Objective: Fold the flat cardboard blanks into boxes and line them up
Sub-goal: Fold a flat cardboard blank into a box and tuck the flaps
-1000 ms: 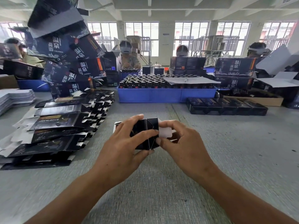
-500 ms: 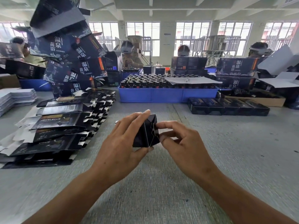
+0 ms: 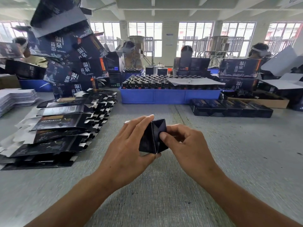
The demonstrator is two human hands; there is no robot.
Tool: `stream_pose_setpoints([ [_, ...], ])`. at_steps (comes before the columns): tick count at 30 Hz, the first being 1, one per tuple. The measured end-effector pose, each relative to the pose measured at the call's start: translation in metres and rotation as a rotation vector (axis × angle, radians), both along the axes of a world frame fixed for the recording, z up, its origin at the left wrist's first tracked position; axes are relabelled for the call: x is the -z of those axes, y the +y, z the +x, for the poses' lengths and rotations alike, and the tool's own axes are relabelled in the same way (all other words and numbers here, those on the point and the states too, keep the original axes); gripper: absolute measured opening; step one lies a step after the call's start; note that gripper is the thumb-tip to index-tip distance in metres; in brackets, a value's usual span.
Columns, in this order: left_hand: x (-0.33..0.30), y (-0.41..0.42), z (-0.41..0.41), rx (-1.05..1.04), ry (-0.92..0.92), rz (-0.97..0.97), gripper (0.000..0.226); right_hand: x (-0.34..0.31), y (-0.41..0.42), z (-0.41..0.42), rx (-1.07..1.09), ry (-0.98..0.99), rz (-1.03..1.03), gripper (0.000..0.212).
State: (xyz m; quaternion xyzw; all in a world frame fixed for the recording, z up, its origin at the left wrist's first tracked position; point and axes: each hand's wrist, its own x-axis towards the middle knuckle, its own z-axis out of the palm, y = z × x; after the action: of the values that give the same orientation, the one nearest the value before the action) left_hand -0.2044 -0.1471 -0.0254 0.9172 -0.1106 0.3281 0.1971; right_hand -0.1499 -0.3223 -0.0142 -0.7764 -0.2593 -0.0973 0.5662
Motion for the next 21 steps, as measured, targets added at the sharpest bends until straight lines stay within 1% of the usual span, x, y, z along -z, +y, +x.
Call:
stream_pose_setpoints([
  [2,-0.0005,-0.0021,-0.0009,0.005,-0.009,-0.009,0.094,0.0008,0.0004,-0.0005,0.030,-0.011,-0.005,0.010],
  [6,-0.0016,-0.0047,-0.0025,0.027,-0.009,-0.023,0.094,0.0005,0.0009,-0.0025,0.086,-0.080,-0.053,0.014],
  [12,-0.0029,-0.0039,-0.0032,0.019,-0.015,-0.043,0.093,-0.0022,-0.0014,-0.0035,0.040,-0.075,-0.062,0.021],
  [14,-0.0020,-0.0034,-0.0027,0.007,-0.017,-0.025,0.094,-0.0025,-0.0015,-0.0050,0.012,-0.071,-0.054,0.030],
  [18,-0.0031,-0.0037,-0.0012,0.009,-0.072,0.030,0.088,-0.0006,-0.0009,-0.0076,-0.026,-0.055,-0.094,0.065],
  [19,-0.0032,-0.0043,-0.0007,0.025,-0.078,0.048,0.087,0.0002,-0.0005,-0.0075,-0.029,-0.036,-0.102,0.071],
  [21,-0.0016,-0.0053,0.0002,0.059,-0.086,0.090,0.086,0.0016,0.0013,-0.0058,-0.024,0.015,-0.081,0.070],
])
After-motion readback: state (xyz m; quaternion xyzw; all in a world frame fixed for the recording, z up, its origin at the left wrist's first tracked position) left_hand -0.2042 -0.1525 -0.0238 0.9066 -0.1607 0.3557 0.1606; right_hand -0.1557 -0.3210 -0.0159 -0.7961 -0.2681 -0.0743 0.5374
